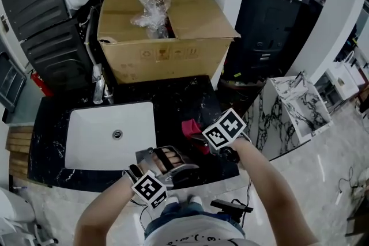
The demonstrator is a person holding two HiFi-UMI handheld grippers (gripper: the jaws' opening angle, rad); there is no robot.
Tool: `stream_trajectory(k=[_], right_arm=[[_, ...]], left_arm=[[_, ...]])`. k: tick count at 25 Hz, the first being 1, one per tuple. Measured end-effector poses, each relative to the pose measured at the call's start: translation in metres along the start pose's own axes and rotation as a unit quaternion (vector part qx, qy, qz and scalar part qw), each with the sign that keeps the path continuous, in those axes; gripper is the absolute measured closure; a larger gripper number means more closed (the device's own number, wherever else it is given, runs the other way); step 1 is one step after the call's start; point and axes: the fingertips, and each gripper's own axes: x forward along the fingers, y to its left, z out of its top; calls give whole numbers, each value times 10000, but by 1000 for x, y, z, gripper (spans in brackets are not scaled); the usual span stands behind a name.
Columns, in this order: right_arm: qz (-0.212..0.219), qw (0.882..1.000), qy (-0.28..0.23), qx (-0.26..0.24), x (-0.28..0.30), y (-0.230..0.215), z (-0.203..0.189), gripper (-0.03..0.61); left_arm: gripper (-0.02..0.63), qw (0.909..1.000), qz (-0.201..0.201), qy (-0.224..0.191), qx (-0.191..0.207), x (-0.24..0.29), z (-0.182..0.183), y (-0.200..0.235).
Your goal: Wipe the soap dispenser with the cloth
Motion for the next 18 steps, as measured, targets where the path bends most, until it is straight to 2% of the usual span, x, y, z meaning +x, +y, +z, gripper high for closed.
stream_trajectory(k=[2,4,6,8,10,12,14,16,18], right_arm=[[-48,9989,-429,191,-15,-6,9,529],[24,9964,-829,150,-34,-2,21,529],[405,9931,-1094,-57,-50,17,32,529],[918,9907,-942,-342,-55,44,31,529],[1013,9916,-323,-742,-46,59,14,529],[687,9920,174,-1043,-33,55,0,529],[482,9943,230,-924,-28,46,2,531],[364,9965,205,-724,-25,38,7,531],[257,9976,249,-595,-22,31,9,531]], left_arm=[[511,9994,-226,-42,254,7,1,-5],[511,9966,-526,-58,636,13,3,-14],[511,9916,-785,-69,1027,19,4,-23],[510,9886,-902,-102,1203,21,5,-26],[509,9889,-879,-70,1200,20,4,-24],[509,9908,-818,48,1081,14,-1,-23],[511,9956,-560,123,739,5,-5,-14],[511,9996,-185,112,167,-3,-8,-3],[509,9987,162,73,-471,-11,-12,5]])
